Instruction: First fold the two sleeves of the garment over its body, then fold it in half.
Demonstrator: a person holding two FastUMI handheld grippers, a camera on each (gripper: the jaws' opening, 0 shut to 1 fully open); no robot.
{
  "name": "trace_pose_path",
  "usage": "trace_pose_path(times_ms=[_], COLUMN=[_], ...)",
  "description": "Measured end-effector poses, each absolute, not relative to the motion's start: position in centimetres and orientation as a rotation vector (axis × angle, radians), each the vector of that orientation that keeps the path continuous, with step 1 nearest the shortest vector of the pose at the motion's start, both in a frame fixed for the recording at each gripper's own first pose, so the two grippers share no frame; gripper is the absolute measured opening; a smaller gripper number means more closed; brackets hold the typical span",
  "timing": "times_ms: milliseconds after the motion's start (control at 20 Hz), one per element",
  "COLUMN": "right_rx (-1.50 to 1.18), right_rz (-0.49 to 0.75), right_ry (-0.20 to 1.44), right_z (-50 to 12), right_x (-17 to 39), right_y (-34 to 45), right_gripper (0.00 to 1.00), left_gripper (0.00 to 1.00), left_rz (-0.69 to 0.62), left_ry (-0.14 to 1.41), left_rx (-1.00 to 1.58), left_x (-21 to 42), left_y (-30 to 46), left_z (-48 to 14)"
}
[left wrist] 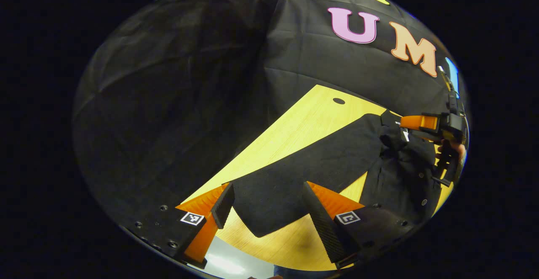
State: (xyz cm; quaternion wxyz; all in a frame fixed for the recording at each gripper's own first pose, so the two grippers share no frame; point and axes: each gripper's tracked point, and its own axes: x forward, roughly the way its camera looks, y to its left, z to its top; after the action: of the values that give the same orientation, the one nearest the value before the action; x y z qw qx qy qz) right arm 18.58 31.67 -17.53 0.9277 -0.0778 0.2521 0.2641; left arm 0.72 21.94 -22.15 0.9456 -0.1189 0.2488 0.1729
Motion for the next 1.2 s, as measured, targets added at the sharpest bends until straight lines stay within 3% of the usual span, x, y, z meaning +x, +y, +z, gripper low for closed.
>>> trace_pose_path(times_ms=[500,1200], right_rx=[-0.12,-0.064], right_rz=[0.473,0.289], right_ry=[0.379,0.367], right_z=[-9.6,-8.4], right_x=[14.2,9.6], right_y=[22.3,12.4], right_gripper=[0.97,0.97], left_gripper=[0.97,0.96], left_rz=[0.393,0.353], left_ry=[0.569,0.612], left_rx=[-0.234,-0.173], left_x=[0.7,0.4], left_y=[22.9,21.4], left_z=[-26.4,-29.0])
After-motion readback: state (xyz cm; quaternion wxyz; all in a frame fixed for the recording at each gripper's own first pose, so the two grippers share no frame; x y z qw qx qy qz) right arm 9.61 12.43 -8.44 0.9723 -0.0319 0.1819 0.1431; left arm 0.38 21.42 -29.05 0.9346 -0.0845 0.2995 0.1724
